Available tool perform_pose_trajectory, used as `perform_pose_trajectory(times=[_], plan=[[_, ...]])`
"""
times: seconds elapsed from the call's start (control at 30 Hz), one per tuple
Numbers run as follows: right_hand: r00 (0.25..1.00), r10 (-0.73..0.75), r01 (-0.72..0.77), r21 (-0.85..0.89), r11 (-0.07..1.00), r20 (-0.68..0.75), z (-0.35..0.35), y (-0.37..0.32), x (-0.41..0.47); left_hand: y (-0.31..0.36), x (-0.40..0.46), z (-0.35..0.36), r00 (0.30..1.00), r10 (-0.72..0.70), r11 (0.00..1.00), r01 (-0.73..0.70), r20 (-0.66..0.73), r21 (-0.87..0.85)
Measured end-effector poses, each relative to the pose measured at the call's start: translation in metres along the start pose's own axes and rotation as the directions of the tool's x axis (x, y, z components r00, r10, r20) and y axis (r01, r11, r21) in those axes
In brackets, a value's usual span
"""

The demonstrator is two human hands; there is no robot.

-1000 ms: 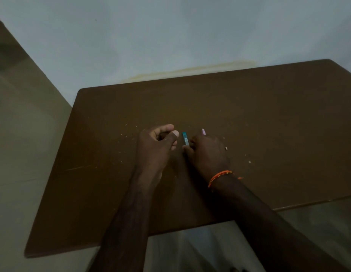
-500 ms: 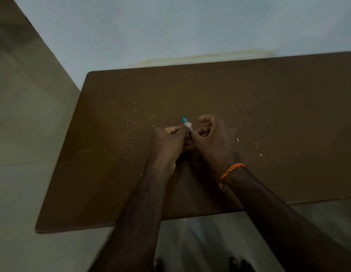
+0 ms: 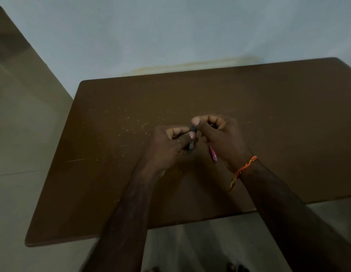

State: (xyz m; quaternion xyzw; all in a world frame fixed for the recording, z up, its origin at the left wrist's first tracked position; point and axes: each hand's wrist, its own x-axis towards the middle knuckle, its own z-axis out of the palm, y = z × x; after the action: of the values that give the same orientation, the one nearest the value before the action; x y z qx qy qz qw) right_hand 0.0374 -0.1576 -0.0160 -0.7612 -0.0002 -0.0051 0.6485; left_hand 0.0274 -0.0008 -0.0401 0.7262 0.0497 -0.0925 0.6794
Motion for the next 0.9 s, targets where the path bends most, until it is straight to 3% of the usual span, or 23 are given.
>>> perform_pose_trajectory(times=[0.1,0.27,0.43,0.5,0.6,0.8,0.9], plan=[[0.997,-0.007,0.016,0.108,0.994,-0.083,-0.003,-0.005,0.004,-0.002,-0.001,0.000,0.999,0.010,0.988,-0.016,0.043,0.155],[0.994,0.039,-0.031,0.078,0.996,-0.099,-0.009,-0.005,0.011,0.005,0.000,-0.010,0.993,-0.026,0.999,0.028,-0.116,0.021],[0.984,0.177,-0.174,-0.145,0.974,0.006,0.030,0.016,0.011,0.010,0.002,-0.037,0.974,-0.005,0.996,-0.014,-0.224,-0.084],[0.988,0.147,-0.119,-0.380,0.917,0.046,0.043,0.026,0.017,0.010,0.002,-0.043,0.969,-0.005,0.996,-0.019,-0.247,-0.092],[0.995,0.036,0.038,-0.678,0.734,0.094,0.053,0.040,0.029,0.010,0.002,-0.047,0.967,-0.007,0.995,-0.019,-0.255,-0.102],[0.996,-0.050,0.087,-0.705,0.704,0.073,0.060,0.063,0.046,0.010,0.002,-0.047,0.968,-0.010,0.995,-0.016,-0.252,-0.101],[0.997,-0.057,0.081,-0.666,0.741,0.058,0.059,0.066,0.045,0.011,0.000,-0.046,0.969,-0.020,0.995,-0.006,-0.247,-0.104]])
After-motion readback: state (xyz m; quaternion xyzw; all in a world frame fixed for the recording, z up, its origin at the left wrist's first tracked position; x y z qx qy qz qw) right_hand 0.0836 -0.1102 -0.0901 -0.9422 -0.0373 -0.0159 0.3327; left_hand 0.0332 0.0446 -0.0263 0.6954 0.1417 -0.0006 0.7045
